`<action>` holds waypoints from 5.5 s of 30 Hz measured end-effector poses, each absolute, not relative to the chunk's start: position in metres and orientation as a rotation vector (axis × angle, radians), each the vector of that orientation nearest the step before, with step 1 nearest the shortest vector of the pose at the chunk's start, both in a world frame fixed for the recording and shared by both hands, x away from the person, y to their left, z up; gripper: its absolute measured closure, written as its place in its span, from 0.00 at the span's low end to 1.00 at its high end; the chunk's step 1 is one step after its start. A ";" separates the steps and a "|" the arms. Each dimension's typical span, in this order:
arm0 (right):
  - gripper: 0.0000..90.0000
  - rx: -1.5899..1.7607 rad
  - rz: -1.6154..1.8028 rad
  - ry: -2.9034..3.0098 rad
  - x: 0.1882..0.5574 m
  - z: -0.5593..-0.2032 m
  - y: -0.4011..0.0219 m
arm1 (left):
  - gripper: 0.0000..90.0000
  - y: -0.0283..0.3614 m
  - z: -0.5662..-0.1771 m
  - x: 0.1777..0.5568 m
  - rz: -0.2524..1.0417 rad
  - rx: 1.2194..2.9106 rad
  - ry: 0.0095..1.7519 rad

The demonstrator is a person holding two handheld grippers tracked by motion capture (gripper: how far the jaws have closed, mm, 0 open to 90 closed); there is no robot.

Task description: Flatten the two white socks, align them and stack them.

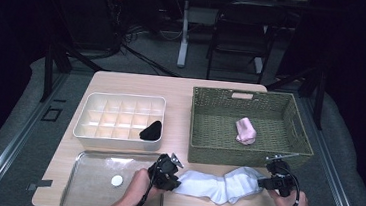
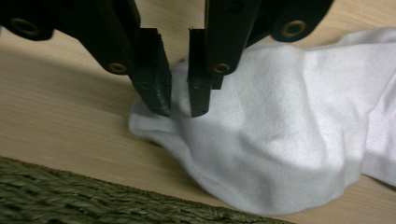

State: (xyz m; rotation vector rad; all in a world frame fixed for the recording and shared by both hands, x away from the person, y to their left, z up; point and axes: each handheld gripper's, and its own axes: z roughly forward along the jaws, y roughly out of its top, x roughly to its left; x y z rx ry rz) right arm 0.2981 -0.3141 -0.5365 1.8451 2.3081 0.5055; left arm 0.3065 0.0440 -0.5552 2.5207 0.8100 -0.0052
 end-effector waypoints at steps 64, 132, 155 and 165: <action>0.97 1.437 0.916 2.578 0.277 -0.500 -0.205 | 0.80 0.044 -0.555 0.309 -0.011 2.525 0.806; 0.60 1.742 0.655 2.325 0.292 -0.528 -0.296 | 0.95 -0.011 -0.539 0.298 -0.044 2.384 0.696; 0.71 1.814 0.541 2.361 0.299 -0.541 -0.304 | 0.82 0.037 -0.547 0.300 0.012 2.490 0.721; 0.94 1.823 0.508 2.372 0.299 -0.544 -0.302 | 0.95 0.033 -0.550 0.296 0.054 2.548 0.669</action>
